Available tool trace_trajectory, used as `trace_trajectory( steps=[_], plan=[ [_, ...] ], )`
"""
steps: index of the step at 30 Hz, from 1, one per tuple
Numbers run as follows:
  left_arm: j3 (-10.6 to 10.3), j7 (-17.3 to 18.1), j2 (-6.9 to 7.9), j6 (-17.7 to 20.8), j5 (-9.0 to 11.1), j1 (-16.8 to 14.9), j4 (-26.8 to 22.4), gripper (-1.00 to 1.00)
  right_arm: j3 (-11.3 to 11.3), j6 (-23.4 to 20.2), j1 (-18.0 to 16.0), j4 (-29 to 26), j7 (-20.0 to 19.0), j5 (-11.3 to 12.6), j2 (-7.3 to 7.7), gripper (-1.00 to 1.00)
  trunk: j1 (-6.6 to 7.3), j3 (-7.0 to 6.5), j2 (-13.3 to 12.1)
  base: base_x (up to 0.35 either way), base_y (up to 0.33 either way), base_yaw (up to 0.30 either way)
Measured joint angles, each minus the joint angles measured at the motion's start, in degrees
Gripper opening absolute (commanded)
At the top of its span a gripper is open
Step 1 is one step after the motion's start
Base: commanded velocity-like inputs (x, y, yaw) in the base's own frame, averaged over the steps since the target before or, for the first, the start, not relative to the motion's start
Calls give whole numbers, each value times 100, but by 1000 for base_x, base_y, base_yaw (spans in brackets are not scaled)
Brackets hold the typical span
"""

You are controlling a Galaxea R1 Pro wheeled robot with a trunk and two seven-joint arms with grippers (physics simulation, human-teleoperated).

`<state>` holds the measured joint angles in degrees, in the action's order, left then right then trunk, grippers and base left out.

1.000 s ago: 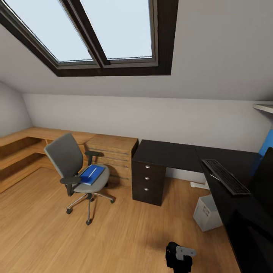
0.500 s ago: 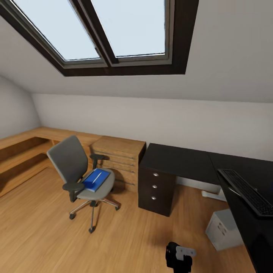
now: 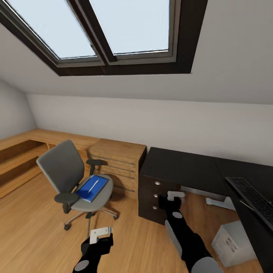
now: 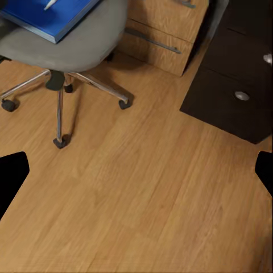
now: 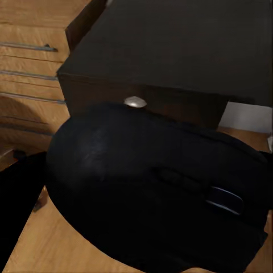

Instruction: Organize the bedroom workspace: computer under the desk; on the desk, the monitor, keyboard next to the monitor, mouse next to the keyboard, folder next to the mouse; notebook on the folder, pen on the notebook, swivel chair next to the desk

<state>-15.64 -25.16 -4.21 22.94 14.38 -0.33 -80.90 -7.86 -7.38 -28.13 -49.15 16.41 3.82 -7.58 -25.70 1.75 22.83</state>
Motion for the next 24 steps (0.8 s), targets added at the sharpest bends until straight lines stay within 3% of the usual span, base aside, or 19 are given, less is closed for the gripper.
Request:
trace_trajectory(
  steps=[1, 4, 6, 12, 15, 24],
  plan=[
    [4, 2, -13, 112, 2, 0, -113, 100, 0, -261, -3, -230, -1, 14, 0, -100, -1, 1, -2, 328, 0, 0],
    [43, 9, -109, 596, 3, 1, -574, 100, 15, -1576, -71, -1257, -36, 40, 10, -100, -1, 1, -2, 328, 0, 0],
    [136, 10, -121, 681, 14, 1, -639, 100, 25, -1844, -93, -1440, -73, 52, 23, -100, -1, 2, -3, 328, 0, 0],
    [401, 3, -75, 729, 27, 3, -639, 100, 11, -1986, -107, -1149, -120, 27, 44, -100, -1, 2, -3, 328, 0, 0],
    [696, 9, -48, 735, 37, 2, -630, 100, 10, -2002, -106, -1080, -132, 30, 54, -100, -1, 2, -3, 328, 0, 0],
    [838, -24, -64, 695, 15, 3, -190, 100, 0, -2006, -100, -1093, -70, 11, 52, -100, -1, 2, -3, 328, 0, 0]
  ],
)
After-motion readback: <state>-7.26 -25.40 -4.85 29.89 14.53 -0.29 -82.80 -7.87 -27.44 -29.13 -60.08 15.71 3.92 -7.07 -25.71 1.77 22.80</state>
